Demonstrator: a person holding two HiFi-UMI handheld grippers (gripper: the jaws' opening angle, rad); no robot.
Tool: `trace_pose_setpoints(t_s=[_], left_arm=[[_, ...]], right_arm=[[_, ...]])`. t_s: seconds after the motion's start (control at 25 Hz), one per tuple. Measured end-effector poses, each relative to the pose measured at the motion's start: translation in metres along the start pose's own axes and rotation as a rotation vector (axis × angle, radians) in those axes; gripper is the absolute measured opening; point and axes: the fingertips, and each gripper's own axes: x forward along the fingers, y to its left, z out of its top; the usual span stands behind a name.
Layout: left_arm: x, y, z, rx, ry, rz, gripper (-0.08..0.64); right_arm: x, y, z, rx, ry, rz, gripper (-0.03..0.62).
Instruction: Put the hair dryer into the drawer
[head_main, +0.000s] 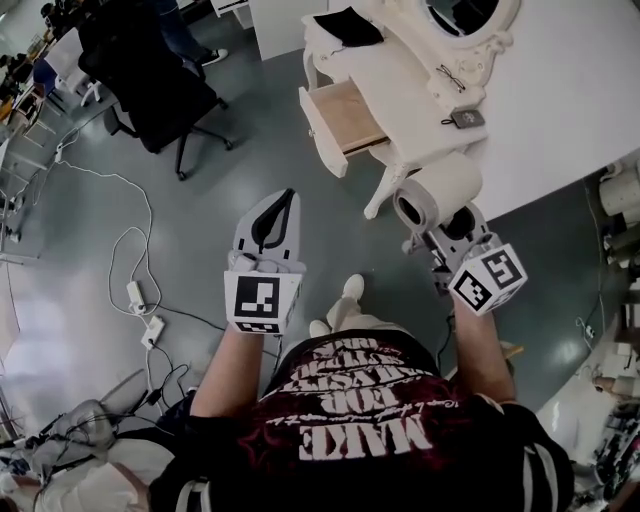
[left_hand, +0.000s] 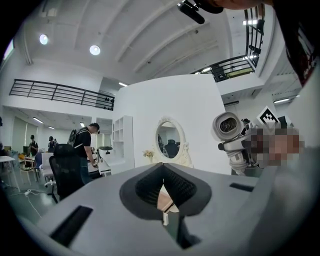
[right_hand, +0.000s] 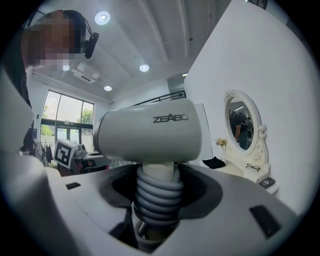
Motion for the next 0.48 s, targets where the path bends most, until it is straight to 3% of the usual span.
trace_pose_setpoints(t_s=[0.48], left_arm=[[0.065, 0.020, -0.012, -0.020, 0.049, 0.019, 0.005]], right_arm=[[0.049, -0.056, -0.001, 0.050, 0.027, 0.015, 0.230]])
